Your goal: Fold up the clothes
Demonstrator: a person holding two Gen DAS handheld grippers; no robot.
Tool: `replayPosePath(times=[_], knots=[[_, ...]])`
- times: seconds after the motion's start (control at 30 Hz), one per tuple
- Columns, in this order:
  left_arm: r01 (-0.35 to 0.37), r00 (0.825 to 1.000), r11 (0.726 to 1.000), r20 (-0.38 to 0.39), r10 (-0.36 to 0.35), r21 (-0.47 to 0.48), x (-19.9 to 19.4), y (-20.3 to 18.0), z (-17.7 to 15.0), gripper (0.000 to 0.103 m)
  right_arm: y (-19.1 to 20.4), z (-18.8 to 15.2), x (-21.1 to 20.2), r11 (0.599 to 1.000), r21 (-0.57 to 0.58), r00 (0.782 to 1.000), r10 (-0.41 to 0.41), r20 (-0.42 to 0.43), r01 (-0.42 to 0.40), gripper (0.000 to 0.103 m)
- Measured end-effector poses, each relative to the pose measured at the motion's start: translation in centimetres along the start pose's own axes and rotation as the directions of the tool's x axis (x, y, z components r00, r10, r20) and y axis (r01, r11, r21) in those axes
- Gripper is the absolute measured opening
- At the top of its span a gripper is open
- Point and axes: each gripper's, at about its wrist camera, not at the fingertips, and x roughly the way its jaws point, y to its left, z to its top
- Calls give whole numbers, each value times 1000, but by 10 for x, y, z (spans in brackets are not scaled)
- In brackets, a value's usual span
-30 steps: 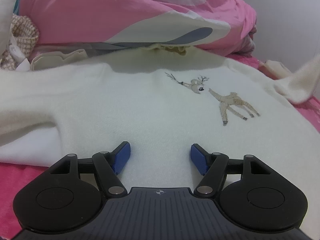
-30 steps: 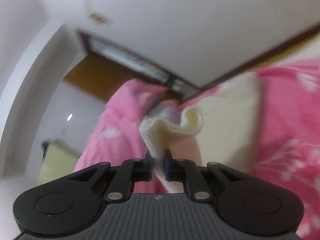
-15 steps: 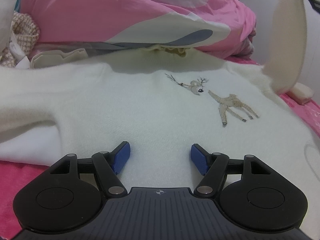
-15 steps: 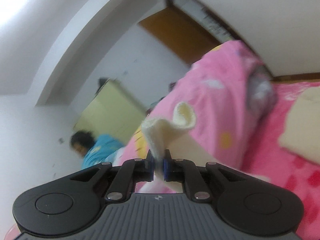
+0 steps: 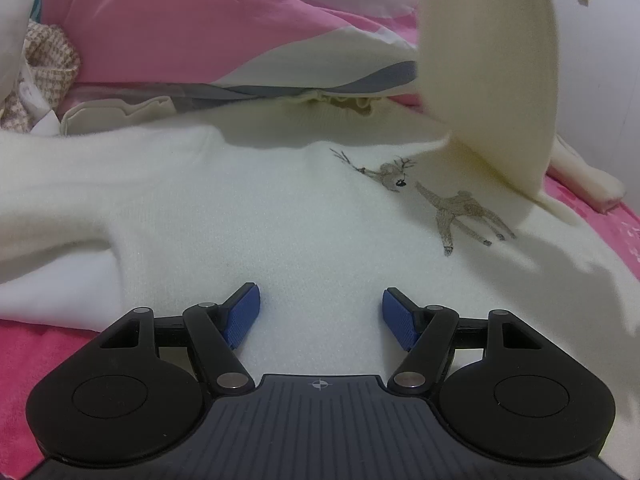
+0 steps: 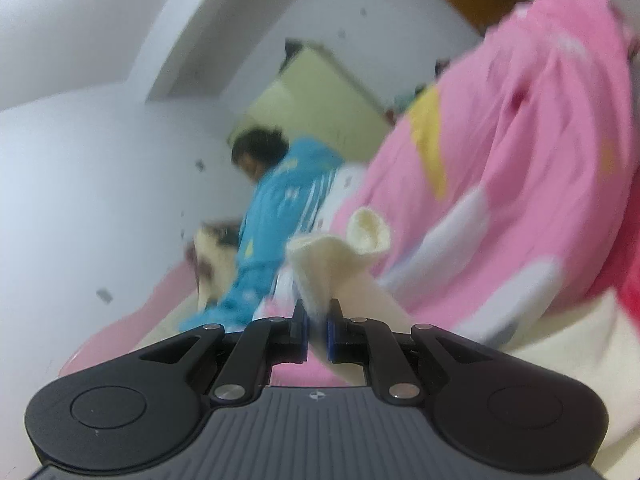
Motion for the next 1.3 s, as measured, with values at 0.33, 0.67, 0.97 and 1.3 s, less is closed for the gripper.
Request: replayPosePath(times=[0.33,0.67,0.97,1.3], knots=[[25,999,995,30,-22,-96,-15,15,3,69,-4,-78,81,999,43,981,-24,-193,33,9],[68,997,963,64,-53,-260,-67,57,-1,70,-21,-154,141,996,-21,916,-87,-393,86,16],[44,999,960,35,-36,-275,-58,62,6,70,-33,-164,137,995,94,892,5,-452,42,49],[39,999,941,18,-35,-335,-28,64,26,70,-160,-122,-46,932,308,978,-155,-140,192,49]])
